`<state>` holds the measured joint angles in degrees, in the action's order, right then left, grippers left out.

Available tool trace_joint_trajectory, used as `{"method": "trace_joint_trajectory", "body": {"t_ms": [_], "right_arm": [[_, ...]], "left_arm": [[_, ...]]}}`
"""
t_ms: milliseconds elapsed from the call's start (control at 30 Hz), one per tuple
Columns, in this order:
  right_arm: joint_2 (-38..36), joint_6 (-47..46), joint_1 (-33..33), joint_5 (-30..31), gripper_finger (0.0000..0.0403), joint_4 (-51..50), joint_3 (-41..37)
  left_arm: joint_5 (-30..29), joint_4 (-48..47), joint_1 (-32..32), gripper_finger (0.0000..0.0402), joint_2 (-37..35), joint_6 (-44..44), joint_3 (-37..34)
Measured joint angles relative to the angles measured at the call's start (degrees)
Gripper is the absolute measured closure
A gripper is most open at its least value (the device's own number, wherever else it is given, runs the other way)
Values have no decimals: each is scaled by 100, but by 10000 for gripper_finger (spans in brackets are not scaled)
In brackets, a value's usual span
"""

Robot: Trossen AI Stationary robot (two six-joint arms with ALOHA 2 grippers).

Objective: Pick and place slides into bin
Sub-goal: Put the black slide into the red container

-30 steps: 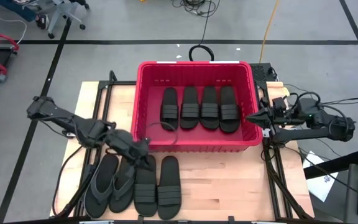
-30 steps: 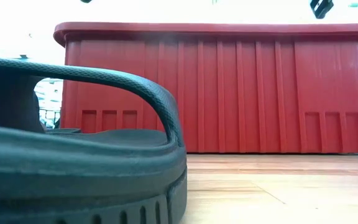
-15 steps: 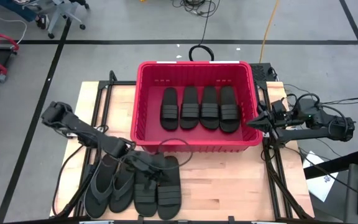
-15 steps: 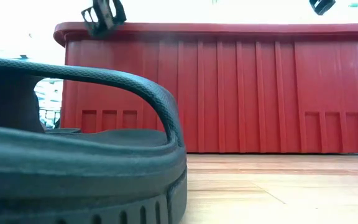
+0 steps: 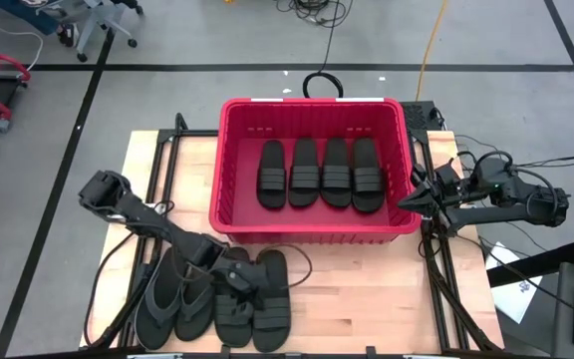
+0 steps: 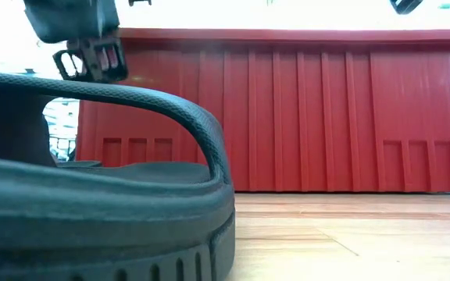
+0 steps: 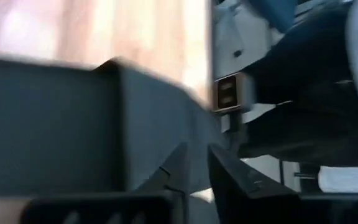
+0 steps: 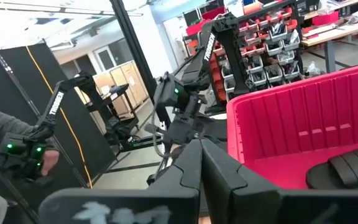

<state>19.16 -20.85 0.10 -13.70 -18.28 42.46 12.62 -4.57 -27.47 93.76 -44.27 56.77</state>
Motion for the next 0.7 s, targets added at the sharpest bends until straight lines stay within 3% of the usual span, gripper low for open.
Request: {"method": "trace_joint_trajectory", "body": {"t_ms": [367,600,700], "right_arm": [[0,-93,0,0,403,0,0],[0,-97,0,3,403,-1,0],[2,-98,0,3,403,0,0]], "left_arm": [[130,-432,270,210,4,529,0],[280,-769,271,162,193,619,-1],[620,-537,313,143,514,436,4]]}}
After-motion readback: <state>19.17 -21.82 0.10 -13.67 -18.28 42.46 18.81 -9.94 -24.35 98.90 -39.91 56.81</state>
